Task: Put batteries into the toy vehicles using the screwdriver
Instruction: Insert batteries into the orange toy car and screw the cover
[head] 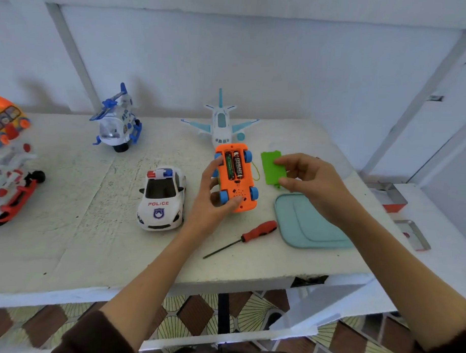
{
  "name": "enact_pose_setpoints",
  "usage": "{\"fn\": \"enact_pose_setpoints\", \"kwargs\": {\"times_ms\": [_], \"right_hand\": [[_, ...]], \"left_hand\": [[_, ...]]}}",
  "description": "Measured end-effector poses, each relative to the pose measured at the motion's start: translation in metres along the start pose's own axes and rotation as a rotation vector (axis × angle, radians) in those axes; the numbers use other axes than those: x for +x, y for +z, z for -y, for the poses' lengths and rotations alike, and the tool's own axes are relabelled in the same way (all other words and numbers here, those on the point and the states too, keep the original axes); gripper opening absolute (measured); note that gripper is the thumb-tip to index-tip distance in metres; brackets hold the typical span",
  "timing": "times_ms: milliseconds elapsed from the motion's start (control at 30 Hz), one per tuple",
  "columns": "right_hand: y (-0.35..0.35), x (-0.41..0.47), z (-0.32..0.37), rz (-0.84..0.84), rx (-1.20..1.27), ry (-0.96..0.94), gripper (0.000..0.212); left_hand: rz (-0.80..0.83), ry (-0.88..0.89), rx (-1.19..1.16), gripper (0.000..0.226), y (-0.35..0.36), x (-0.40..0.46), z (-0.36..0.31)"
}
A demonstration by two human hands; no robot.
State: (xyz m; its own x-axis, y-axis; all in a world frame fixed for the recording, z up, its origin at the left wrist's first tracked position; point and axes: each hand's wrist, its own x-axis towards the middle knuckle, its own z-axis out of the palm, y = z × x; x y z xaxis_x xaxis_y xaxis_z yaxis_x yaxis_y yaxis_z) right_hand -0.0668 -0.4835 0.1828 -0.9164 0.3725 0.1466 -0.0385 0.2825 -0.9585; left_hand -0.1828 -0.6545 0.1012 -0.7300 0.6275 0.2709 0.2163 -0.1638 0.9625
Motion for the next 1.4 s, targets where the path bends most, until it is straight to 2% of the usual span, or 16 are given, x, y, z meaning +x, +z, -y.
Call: {"fn": "enact_pose_setpoints", "kwargs": {"times_ms": [167,367,500,1033,1133,1300,1400], "right_hand": [[0.025,0.009,0.003,0.059,0.045,0.039,0.03],[0.047,0.02,-0.003,0.007,0.023,0.065,0.025],[0.049,0.024,-0.005,-0.037,0.029,0.078,0.024],[0.05,0.027,-0.007,-0.022,0.024,0.082,0.025],[0.051,0.028,-0.008,-0.032,-0.078,0.035,0.025],[0.053,0.03,-0.012,-0.116,-0.37,-0.188,0.025],[0.053,0.032,-0.02,-0.121,-0.446,-0.278,0.026]], "left_hand": [[0.022,-0.035,-0.014,0.074,-0.003,0.001,0.007],[0.049,-0.063,-0.024,0.077,-0.005,0.001,0.01],[0.056,-0.092,-0.033,0.079,-0.005,0.0,0.01],[0.065,-0.094,-0.019,0.079,-0.005,0.001,0.013],[0.062,-0.1,-0.037,0.079,-0.005,0.001,0.014],[0.049,-0.105,-0.056,0.078,-0.005,0.001,0.014],[0.045,-0.102,-0.053,0.079,-0.005,0.001,0.014]]}}
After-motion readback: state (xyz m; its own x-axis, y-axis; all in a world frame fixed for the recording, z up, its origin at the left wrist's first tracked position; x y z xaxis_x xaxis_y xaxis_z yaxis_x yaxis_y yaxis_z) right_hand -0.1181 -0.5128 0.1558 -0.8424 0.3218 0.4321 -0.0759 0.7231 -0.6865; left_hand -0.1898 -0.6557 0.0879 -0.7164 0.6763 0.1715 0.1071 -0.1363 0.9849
